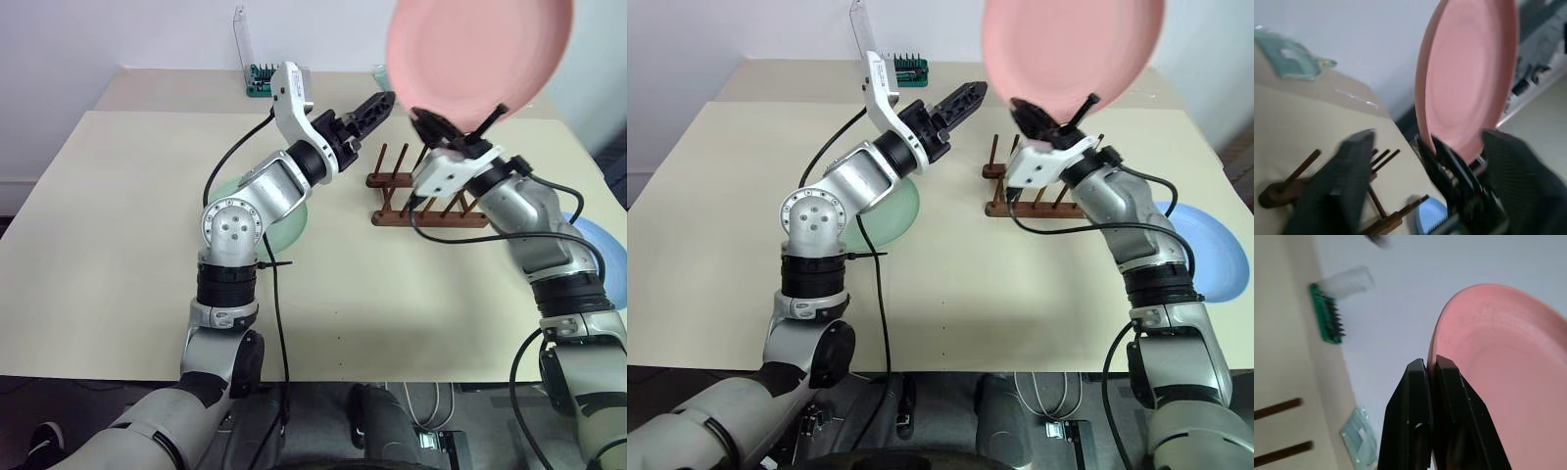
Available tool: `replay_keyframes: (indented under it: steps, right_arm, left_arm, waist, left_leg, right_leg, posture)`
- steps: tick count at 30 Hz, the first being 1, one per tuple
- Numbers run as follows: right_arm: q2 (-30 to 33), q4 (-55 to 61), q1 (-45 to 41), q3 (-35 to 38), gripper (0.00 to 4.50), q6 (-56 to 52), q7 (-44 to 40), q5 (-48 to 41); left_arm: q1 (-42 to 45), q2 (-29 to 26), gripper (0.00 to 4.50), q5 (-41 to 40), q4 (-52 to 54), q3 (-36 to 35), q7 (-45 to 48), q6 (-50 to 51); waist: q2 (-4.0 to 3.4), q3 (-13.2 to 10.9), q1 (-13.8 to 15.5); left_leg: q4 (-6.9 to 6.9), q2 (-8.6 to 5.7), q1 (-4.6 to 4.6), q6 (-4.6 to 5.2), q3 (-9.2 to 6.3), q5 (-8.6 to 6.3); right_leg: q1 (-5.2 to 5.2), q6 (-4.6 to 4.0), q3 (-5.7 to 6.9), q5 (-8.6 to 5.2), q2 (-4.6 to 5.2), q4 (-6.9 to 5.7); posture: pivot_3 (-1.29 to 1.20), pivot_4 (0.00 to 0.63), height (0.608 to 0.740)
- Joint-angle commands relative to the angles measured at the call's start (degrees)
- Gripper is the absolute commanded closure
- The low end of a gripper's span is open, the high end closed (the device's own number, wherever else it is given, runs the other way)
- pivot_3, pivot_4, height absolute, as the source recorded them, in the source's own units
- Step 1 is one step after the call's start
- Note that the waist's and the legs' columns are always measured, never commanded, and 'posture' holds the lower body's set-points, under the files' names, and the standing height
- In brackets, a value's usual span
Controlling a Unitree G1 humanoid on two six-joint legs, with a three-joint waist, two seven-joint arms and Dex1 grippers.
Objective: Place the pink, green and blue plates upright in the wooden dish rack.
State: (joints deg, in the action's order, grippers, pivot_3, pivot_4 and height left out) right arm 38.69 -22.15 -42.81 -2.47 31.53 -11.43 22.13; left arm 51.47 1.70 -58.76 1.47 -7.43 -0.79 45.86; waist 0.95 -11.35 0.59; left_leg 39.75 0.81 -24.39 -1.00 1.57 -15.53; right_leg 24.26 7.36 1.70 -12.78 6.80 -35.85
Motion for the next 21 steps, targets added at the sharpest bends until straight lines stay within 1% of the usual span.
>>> replay_keyframes:
  steps: [1,3,4,5,6,7,8,9,10,11,12,14,16,19,20,21]
  right_arm:
    - [-3.20,-0.17,-4.38,8.87,4.50,-4.33,-6.94,-21.58]
    - [-4.49,0.10,-7.04,14.57,4.50,-9.91,-10.68,-33.53]
    - [-5.06,0.87,-8.27,17.36,4.50,-13.79,-12.72,-39.84]
    - [-5.59,1.62,-9.82,20.63,4.50,-19.09,-14.05,-46.95]
    - [-5.67,1.89,-10.89,23.18,4.50,-23.42,-15.18,-52.13]
    - [-5.24,1.27,-12.08,26.50,4.50,-30.58,-15.99,-58.71]
    - [-4.43,0.48,-12.88,29.08,4.50,-36.76,-16.27,-63.50]
    - [-3.37,-0.57,-13.42,31.06,4.50,-42.17,-16.18,-66.79]
    - [-2.31,-1.41,-13.60,32.50,4.50,-47.00,-15.90,-69.22]
    - [-1.16,-1.92,-13.35,33.46,4.50,-51.17,-15.90,-71.01]
    - [-0.14,-2.28,-13.07,34.07,4.50,-53.83,-16.51,-72.05]
    - [1.25,-3.75,-13.82,37.21,4.50,-61.13,-15.69,-77.07]
    - [2.60,-3.47,-13.80,38.10,4.50,-65.92,-17.50,-79.47]
    - [4.07,-3.28,-13.83,39.59,4.50,-76.31,-20.48,-85.81]
    - [4.60,-3.68,-13.60,39.50,4.50,-78.51,-21.17,-86.42]
    - [4.99,-4.17,-13.23,38.59,4.50,-78.53,-22.22,-85.19]
  left_arm:
    - [-0.51,-3.37,0.02,1.75,3.99,0.71,6.11,-0.96]
    - [-1.34,-6.93,0.02,3.68,4.55,1.53,10.52,-1.16]
    - [-1.69,-8.82,0.02,6.06,4.62,2.42,12.40,-2.37]
    - [-2.08,-11.07,0.02,9.17,4.59,3.61,14.58,-4.34]
    - [-2.42,-12.59,0.02,11.49,4.46,4.44,16.26,-5.95]
    - [-3.05,-14.78,0.02,14.00,4.37,5.56,19.31,-8.00]
    - [-3.71,-16.36,0.02,15.63,4.47,6.16,22.05,-9.75]
    - [-4.21,-17.17,0.02,15.63,4.31,5.87,24.53,-10.52]
    - [-4.59,-17.65,0.02,15.40,3.94,5.31,26.42,-11.08]
    - [-5.06,-18.61,0.02,16.81,3.76,5.43,28.48,-13.03]
    - [-5.44,-19.47,0.02,17.35,3.56,5.54,30.63,-13.89]
    - [-5.80,-20.74,0.02,16.93,2.59,5.37,33.52,-12.75]
    - [-5.70,-20.93,0.02,18.34,1.47,5.11,34.41,-13.88]
    - [-5.27,-19.81,0.02,17.73,0.55,4.07,34.65,-13.37]
    - [-5.20,-19.45,0.02,17.56,0.47,3.93,34.62,-13.11]
    - [-5.26,-19.28,0.02,18.10,0.58,4.20,34.74,-13.37]
  waist:
    - [-0.02,-0.01,-0.25]
    - [-0.03,-0.01,-0.35]
    - [-0.05,-0.02,-0.37]
    - [-0.06,-0.02,-0.38]
    - [-0.06,-0.02,-0.30]
    - [-0.06,-0.02,-0.18]
    - [-0.06,-0.02,-0.06]
    - [-0.06,-0.02,0.05]
    - [-0.06,-0.02,0.22]
    - [-0.06,-0.02,0.28]
    - [-0.07,-0.02,0.20]
    - [-0.10,-0.03,0.05]
    - [-0.16,-0.04,0.05]
    - [-0.19,-0.04,0.02]
    - [-0.19,-0.04,0.01]
    - [-0.19,-0.04,0.02]
  left_leg:
    - [-0.02,0.02,0.00,0.01,0.00,0.00]
    - [-0.07,0.04,0.02,0.01,-0.01,0.00]
    - [-0.08,0.04,0.03,0.01,-0.01,0.00]
    - [-0.08,0.04,0.02,0.02,-0.01,-0.01]
    - [-0.08,0.04,0.02,0.07,0.00,-0.04]
    - [-0.08,0.04,0.02,0.11,0.00,-0.06]
    - [-0.09,0.05,0.02,0.18,0.00,-0.10]
    - [-0.09,0.05,0.02,0.25,0.00,-0.14]
    - [-0.09,0.05,0.02,0.27,0.00,-0.15]
    - [-0.09,0.05,0.01,0.29,0.00,-0.16]
    - [-0.09,0.05,0.00,0.31,0.00,-0.18]
    - [-0.10,0.05,0.00,0.34,0.03,-0.19]
    - [-0.19,0.05,0.01,0.35,0.03,-0.19]
    - [-0.25,0.06,0.01,0.35,0.03,-0.19]
    - [-0.26,0.06,0.01,0.35,0.04,-0.19]
    - [-0.26,0.05,0.01,0.35,0.03,-0.19]
  right_leg:
    - [0.00,0.00,0.00,0.00,-0.02,0.00]
    - [0.00,0.00,0.01,0.00,-0.03,-0.02]
    - [0.00,0.00,0.01,0.00,-0.03,-0.02]
    - [0.00,0.00,0.01,0.00,-0.03,-0.02]
    - [0.00,0.00,0.01,0.00,-0.03,-0.04]
    - [0.00,-0.01,0.01,0.00,-0.03,-0.03]
    - [0.00,-0.01,0.02,0.00,-0.03,-0.03]
    - [-0.01,-0.01,0.02,0.00,-0.03,-0.02]
    - [-0.01,-0.01,0.02,0.00,-0.03,-0.01]
    - [-0.01,-0.02,0.03,0.00,-0.02,-0.01]
    - [-0.01,-0.02,0.03,0.00,-0.02,0.02]
    - [0.01,-0.03,0.02,0.00,-0.02,0.02]
    - [0.05,-0.03,0.02,0.00,-0.02,0.01]
    - [0.09,-0.03,0.01,0.00,-0.02,0.01]
    - [0.09,-0.02,0.01,0.00,-0.02,0.02]
    - [0.09,-0.02,0.01,0.00,-0.02,0.03]
  posture:
    - [0.00,0.150,0.724]
    - [0.00,0.150,0.724]
    - [0.00,0.150,0.724]
    - [0.00,0.150,0.724]
    - [0.00,0.150,0.724]
    - [0.00,0.150,0.724]
    - [0.00,0.150,0.724]
    - [0.00,0.150,0.724]
    - [0.00,0.150,0.724]
    - [0.00,0.150,0.724]
    - [0.00,0.150,0.724]
    - [0.00,0.150,0.724]
    - [0.00,0.150,0.724]
    - [0.00,0.150,0.724]
    - [0.00,0.150,0.724]
    - [0.00,0.150,0.724]
